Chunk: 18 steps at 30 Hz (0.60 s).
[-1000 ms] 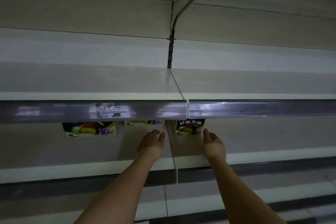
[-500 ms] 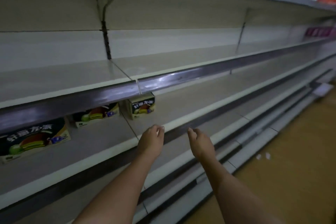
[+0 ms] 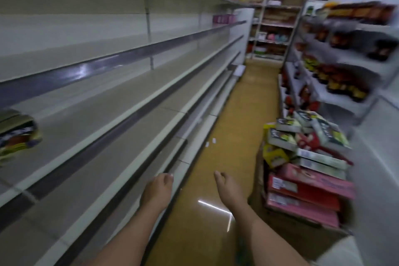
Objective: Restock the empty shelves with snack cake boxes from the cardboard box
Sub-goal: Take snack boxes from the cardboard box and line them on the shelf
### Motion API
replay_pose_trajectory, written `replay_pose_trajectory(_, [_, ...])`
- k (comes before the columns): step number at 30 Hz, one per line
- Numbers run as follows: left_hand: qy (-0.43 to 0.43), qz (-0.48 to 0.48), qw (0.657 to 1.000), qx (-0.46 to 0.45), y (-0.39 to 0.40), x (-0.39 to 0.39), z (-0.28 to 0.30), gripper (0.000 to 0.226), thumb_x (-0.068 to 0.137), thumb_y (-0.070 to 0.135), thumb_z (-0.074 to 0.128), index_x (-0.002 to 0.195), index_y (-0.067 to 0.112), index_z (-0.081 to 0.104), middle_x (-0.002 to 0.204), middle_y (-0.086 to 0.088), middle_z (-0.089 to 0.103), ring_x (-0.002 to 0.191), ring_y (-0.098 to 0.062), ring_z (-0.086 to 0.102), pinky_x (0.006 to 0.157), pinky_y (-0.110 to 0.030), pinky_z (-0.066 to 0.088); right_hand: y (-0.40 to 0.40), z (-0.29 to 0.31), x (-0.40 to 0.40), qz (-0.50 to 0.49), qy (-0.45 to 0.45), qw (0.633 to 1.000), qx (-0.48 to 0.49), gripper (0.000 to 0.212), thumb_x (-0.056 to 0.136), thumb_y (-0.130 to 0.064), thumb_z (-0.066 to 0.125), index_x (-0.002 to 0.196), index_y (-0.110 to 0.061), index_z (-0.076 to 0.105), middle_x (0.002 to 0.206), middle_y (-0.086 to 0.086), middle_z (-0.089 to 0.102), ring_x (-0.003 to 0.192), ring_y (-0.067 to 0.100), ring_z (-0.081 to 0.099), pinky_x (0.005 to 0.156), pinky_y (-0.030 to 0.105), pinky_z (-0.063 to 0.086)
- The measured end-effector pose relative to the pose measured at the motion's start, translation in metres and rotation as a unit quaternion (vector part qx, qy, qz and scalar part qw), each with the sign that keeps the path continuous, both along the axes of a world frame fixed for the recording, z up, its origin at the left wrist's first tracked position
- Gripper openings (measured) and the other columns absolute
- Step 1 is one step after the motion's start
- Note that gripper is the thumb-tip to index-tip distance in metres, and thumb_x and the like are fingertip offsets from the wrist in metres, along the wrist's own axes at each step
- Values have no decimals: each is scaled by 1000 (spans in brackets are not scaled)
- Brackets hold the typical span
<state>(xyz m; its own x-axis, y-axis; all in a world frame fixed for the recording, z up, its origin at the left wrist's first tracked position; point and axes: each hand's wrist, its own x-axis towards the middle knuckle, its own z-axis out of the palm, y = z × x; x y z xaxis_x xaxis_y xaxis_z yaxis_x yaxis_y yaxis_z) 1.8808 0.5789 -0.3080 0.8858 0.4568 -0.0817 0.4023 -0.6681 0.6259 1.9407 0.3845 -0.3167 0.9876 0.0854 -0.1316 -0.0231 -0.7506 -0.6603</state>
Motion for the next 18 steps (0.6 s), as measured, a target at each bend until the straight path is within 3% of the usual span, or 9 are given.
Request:
replay_pose_trajectory(7, [2, -109, 993, -34, -136, 48, -8, 40, 99, 43, 36, 120, 19, 60, 114, -4, 65, 102, -23, 60, 86, -35, 50, -160, 3, 0, -114, -17, 991, -65, 48, 98, -52, 32, 122, -19, 58, 122, 7, 63, 114, 27, 57, 84, 33, 44])
replay_pose_trajectory(12, [0, -152, 988, -39, -229, 71, -3, 40, 100, 41, 38, 123, 15, 59, 119, -7, 63, 109, -25, 58, 86, -32, 47, -260, 15, 9, -156, -17, 983, -100, 45, 99, -50, 31, 123, -20, 54, 124, 3, 61, 114, 24, 55, 91, 35, 44])
replay_pose_trajectory(16, [0, -157, 984, -86, -286, 95, -7, 37, 98, 43, 39, 117, 17, 58, 113, -5, 64, 101, -22, 60, 88, -38, 50, -320, 18, 26, -189, -8, 976, -107, 49, 97, -53, 35, 132, -22, 49, 131, 2, 58, 119, 24, 54, 92, 35, 45])
replay_pose_trajectory(18, [-5, -175, 982, -68, -311, 103, -6, 34, 100, 39, 40, 115, 15, 59, 108, -3, 65, 97, -19, 61, 83, -35, 51, -344, 21, 36, -203, -5, 973, -106, 45, 97, -50, 39, 131, -22, 49, 130, 2, 58, 118, 24, 54, 94, 35, 45])
